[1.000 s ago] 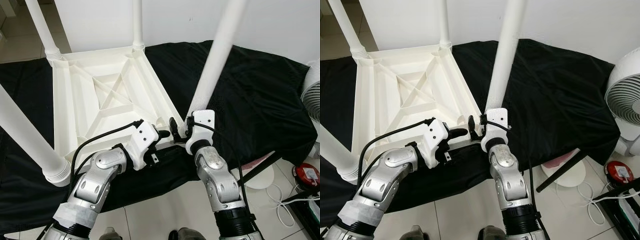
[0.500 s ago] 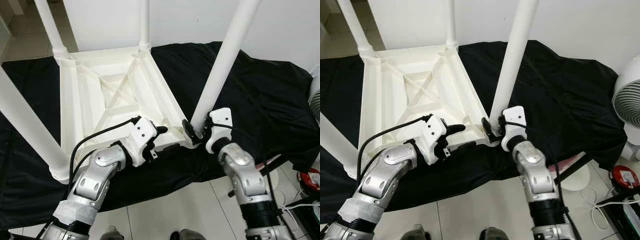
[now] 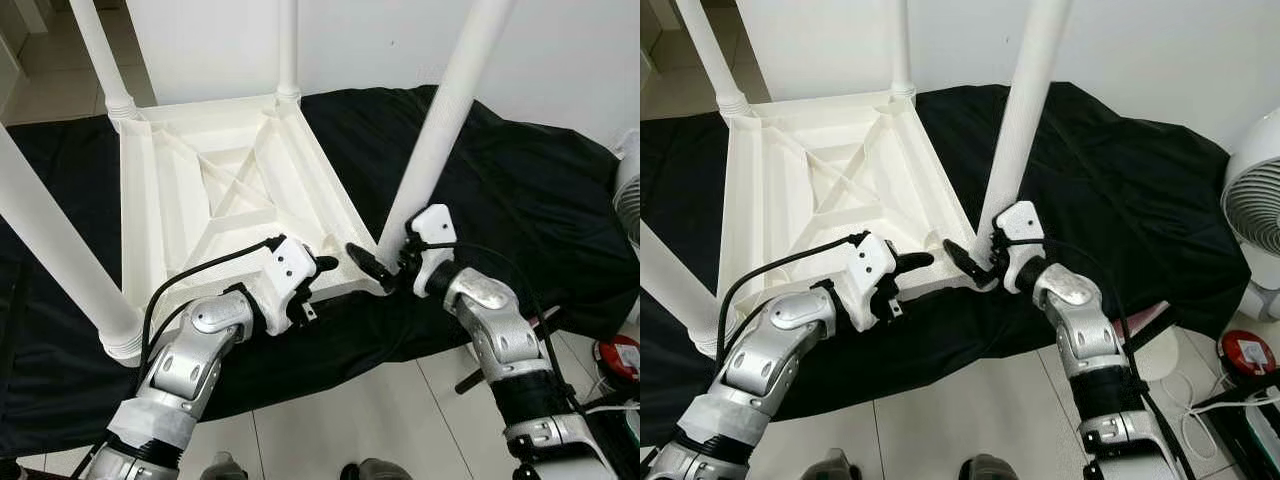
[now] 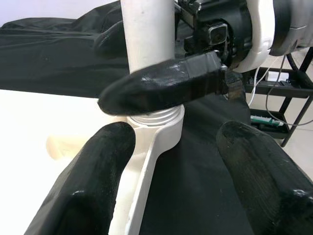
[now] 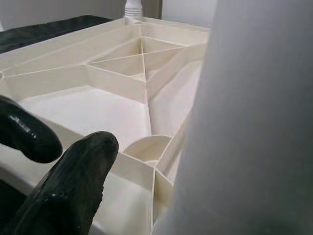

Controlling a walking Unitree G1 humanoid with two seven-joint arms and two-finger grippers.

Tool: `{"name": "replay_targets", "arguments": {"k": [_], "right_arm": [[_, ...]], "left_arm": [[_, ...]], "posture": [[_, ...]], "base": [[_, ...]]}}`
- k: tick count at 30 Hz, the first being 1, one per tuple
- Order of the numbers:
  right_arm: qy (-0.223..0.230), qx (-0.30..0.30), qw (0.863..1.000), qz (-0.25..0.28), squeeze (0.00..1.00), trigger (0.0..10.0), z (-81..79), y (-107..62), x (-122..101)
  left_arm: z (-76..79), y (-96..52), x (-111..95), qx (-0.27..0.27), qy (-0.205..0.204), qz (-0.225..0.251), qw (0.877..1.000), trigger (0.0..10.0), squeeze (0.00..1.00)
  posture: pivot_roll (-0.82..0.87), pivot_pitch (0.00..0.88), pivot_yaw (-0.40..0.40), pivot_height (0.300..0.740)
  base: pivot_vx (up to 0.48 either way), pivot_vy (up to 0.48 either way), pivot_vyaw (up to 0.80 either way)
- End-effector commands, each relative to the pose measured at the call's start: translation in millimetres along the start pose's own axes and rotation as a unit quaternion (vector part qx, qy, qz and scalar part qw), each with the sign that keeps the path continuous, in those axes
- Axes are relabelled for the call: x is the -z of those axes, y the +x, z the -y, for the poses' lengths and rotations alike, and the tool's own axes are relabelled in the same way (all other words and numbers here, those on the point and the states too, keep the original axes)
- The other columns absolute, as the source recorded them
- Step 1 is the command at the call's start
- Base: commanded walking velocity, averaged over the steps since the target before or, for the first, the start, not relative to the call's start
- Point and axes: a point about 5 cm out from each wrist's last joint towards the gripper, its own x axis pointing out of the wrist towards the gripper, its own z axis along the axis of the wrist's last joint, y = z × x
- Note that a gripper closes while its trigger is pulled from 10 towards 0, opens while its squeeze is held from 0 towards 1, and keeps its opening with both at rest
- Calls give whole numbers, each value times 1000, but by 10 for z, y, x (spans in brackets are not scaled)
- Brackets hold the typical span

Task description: Building children table

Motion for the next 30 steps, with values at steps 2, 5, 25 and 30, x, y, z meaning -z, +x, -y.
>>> {"name": "replay_targets", "arguments": {"k": [2,5,25,30], "right_arm": [[-13,-31,999,-23,0,2353,18,13,88],[-14,-38,999,-35,0,0,37,0,139],[30,65,997,-23,0,10000,-23,43,227],[43,100,994,-20,0,10000,-113,83,236]], "left_arm": [[3,21,-4,1,4,0,1000,10000,0],[0,11,-1,-3,4,0,1000,10000,0],[-14,56,-14,-10,3,6,1000,10000,0],[-17,55,-17,-11,4,6,1000,10000,0]], "posture": [[24,0,-18,740],[30,0,-21,740],[20,0,-27,740],[19,0,-24,740]], "base": [[0,0,0],[0,0,0],[0,0,0],[0,0,0]]}}
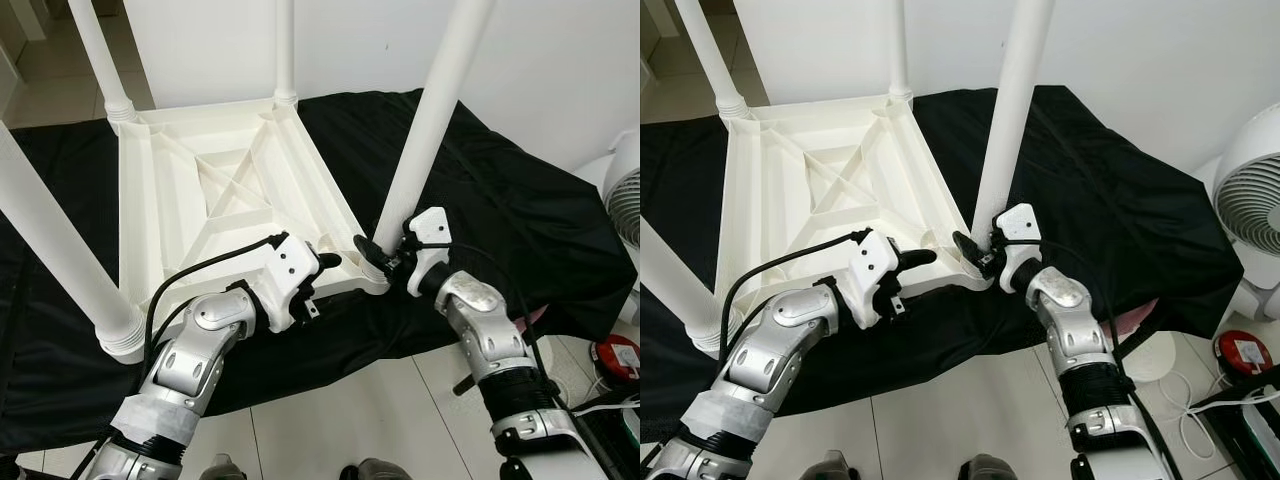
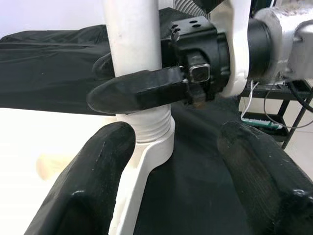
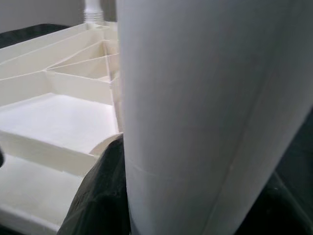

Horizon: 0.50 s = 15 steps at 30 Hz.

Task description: Building children table

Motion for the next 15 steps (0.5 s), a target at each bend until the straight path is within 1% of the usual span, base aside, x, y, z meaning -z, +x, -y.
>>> {"name": "replay_targets", "arguments": {"k": [1,2,4,5,6,8,9,10,12,15], "right_arm": [[15,37,999,-31,0,10000,-69,-2,105],[33,76,996,-33,0,10000,-109,3,97],[33,76,996,-33,0,10000,-109,3,97],[43,147,987,-43,0,10000,-229,0,63],[43,147,987,-43,0,10000,-229,0,63],[35,188,980,-52,0,10000,-302,-12,43],[43,211,975,-50,0,10000,-356,-17,34],[43,211,975,-50,0,10000,-356,-17,34],[35,209,976,-42,0,10000,-474,10,-11],[40,215,975,-40,0,10000,-485,4,-23]], "left_arm": [[-15,18,18,-14,0,-3,1000,10000,0],[-18,9,18,-15,0,-3,1000,10000,0],[-18,9,18,-15,0,-3,1000,10000,0],[-24,-11,24,-19,1,-6,1000,10000,0],[-24,-11,24,-19,1,-6,1000,10000,0],[-24,-17,29,-20,1,-7,1000,10000,0],[-18,-15,31,-20,0,-7,1000,10000,0],[-18,-15,31,-20,0,-7,1000,10000,0],[-7,-11,34,-20,-2,-5,1000,10000,0],[2,-9,37,-19,-4,-4,1000,10000,0]], "posture": [[19,0,-24,740],[23,0,-25,740],[23,0,-25,740],[24,0,-27,740],[24,0,-27,740],[24,0,-27,740],[28,0,-28,740],[28,0,-28,740],[26,0,-27,740],[21,0,-26,740]], "base": [[0,0,0],[0,0,0],[0,0,0],[0,0,0],[0,0,0],[0,0,0],[0,0,0],[0,0,0],[0,0,0],[0,0,0]]}}
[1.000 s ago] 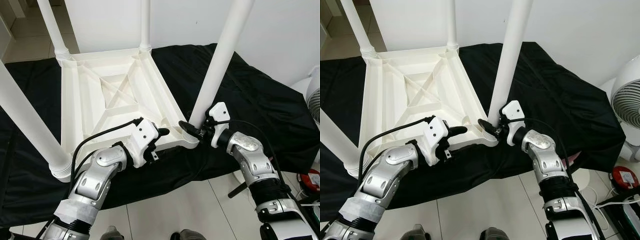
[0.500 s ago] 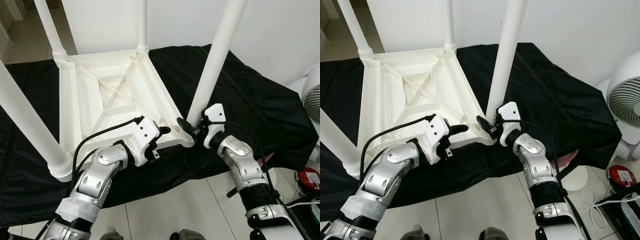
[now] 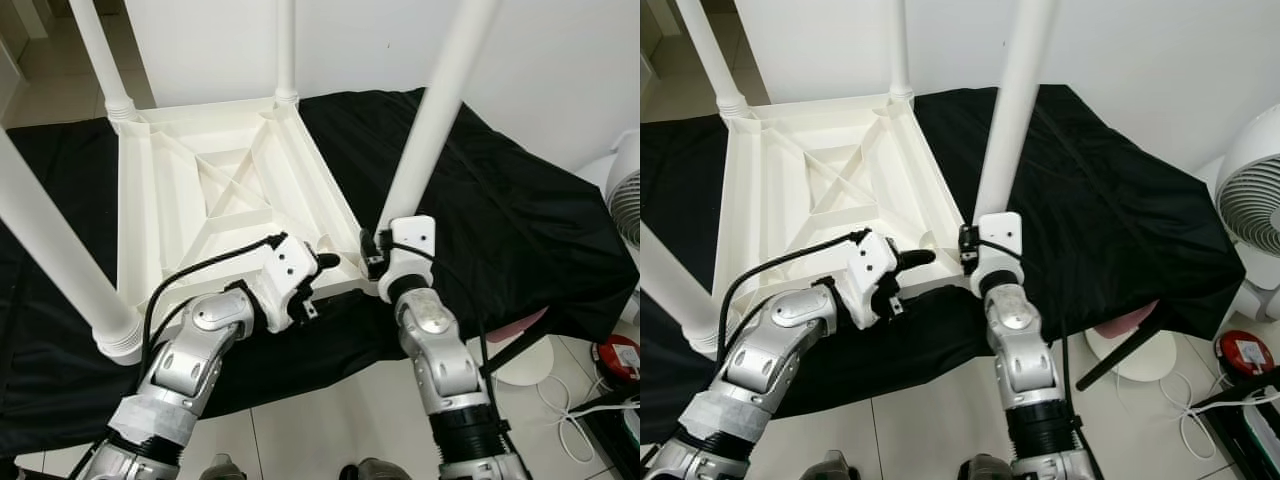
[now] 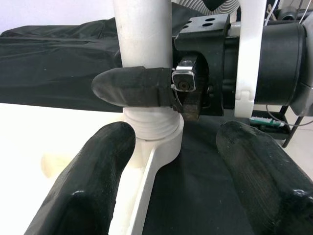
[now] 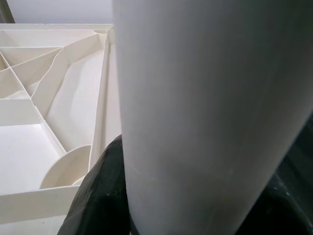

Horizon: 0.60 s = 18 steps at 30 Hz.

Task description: Building children table

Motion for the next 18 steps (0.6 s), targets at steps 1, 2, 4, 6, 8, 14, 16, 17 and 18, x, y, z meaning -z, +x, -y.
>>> {"name": "replay_targets", "arguments": {"k": [1,2,4,6,8,14,16,17,18], "right_arm": [[5,0,1000,-28,0,10000,-55,-28,92],[9,3,999,-32,0,10000,-52,-35,102],[11,6,999,-37,0,10000,-57,-45,105],[11,9,999,-40,0,10000,-62,-50,104],[15,11,999,-41,0,10000,-57,-50,101],[29,29,999,-22,1000,10000,34,-42,34],[32,34,999,-15,1000,10000,70,-34,15],[38,37,999,-5,1000,10000,134,-22,-7],[38,37,999,-5,1000,10000,134,-22,-7]], "left_arm": [[11,2,32,-17,-7,-3,1000,10000,0],[17,7,33,-15,-7,-3,1000,10000,0],[20,10,33,-14,-7,-3,1000,10000,0],[19,12,30,-14,-8,-3,1000,10000,0],[15,14,26,-14,-9,-2,1000,10000,0],[18,11,22,-14,-11,-1,1000,10000,0],[16,11,21,-14,-11,-1,1000,10000,0],[18,15,21,-14,-11,-1,1000,10000,0],[18,15,21,-14,-11,-1,1000,10000,0]], "posture": [[21,0,-26,740],[23,0,-28,740],[23,0,-28,740],[22,0,-26,740],[22,0,-26,740],[23,0,-27,740],[23,0,-27,740],[19,0,-27,740],[19,0,-27,740]], "base": [[0,0,0],[0,0,0],[0,0,0],[0,0,0],[0,0,0],[0,0,0],[0,0,0],[0,0,0],[0,0,0]]}}
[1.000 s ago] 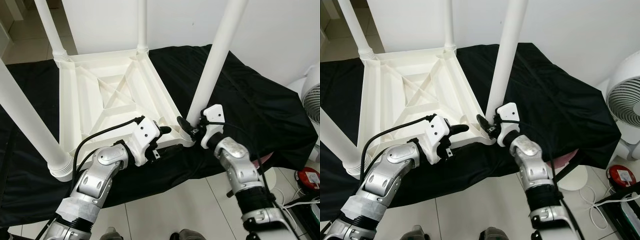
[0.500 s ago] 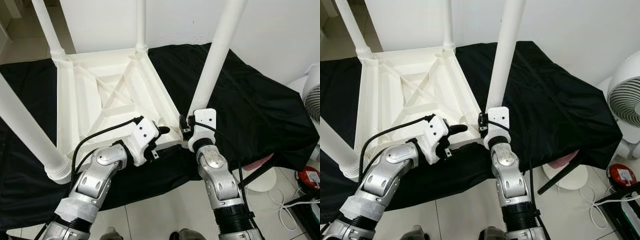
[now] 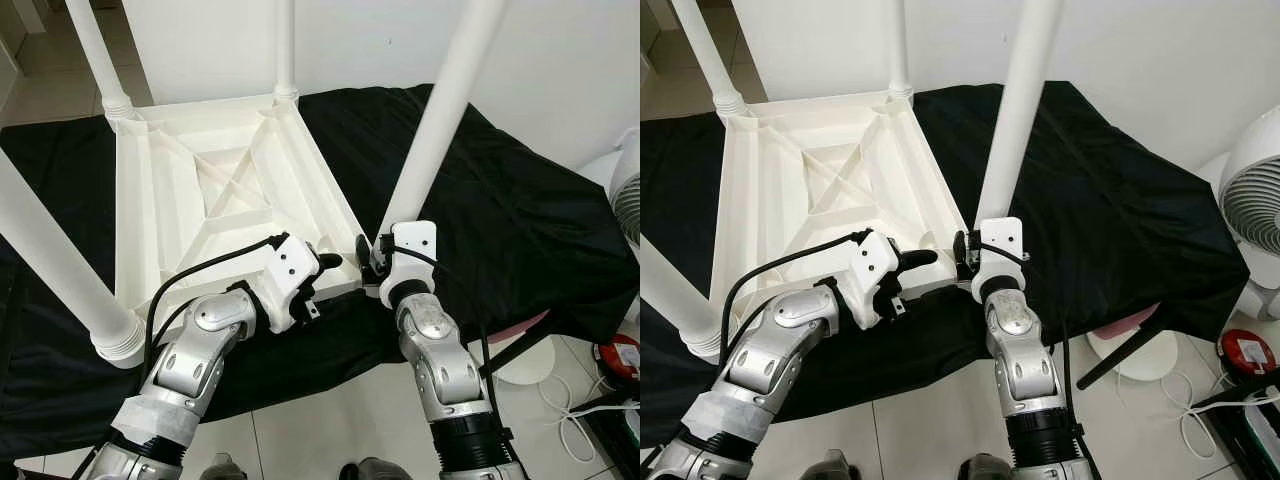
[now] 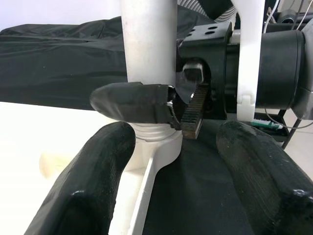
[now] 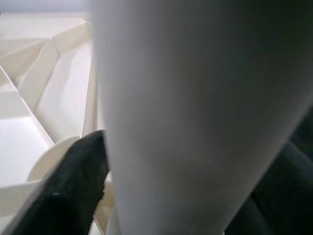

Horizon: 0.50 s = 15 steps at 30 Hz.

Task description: Building children table

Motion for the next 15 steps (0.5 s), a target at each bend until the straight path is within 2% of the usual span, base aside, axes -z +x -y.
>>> {"name": "replay_targets", "arguments": {"k": [1,3,5,7,8,11,12,13,15], "right_arm": [[15,5,1000,7,1000,10000,14,11,-22],[18,7,1000,14,1000,10000,55,18,-40],[23,-19,999,19,1000,10000,134,40,-55],[23,-19,999,19,1000,10000,134,40,-55],[14,-43,999,21,0,10000,179,55,-60],[-18,-110,994,23,0,10000,277,83,-57],[-18,-110,994,23,0,10000,277,83,-57],[-56,-168,984,27,0,10000,330,76,-60],[-68,-187,980,26,0,10000,339,69,-57]], "left_arm": [[2,-2,25,-15,-7,-4,1000,10000,0],[3,0,25,-15,-7,-4,1000,10000,0],[-7,11,20,-15,-6,-3,1000,10000,0],[-7,11,20,-15,-6,-3,1000,10000,0],[-13,16,18,-15,-6,-3,1000,10000,0],[-52,7,19,-22,-5,-4,1000,10000,0],[-52,7,19,-22,-5,-4,1000,10000,0],[-86,-8,14,-30,-6,-3,1000,10000,0],[-93,-13,12,-31,-6,-3,999,10000,0]], "posture": [[19,0,-27,740],[19,0,-27,740],[15,0,-28,740],[15,0,-28,740],[10,0,-25,740],[5,0,-19,740],[5,0,-19,740],[5,0,-18,740],[5,0,-18,740]], "base": [[0,0,0],[0,0,0],[0,0,0],[0,0,0],[0,0,0],[0,0,0],[0,0,0],[0,0,0],[0,0,0]]}}
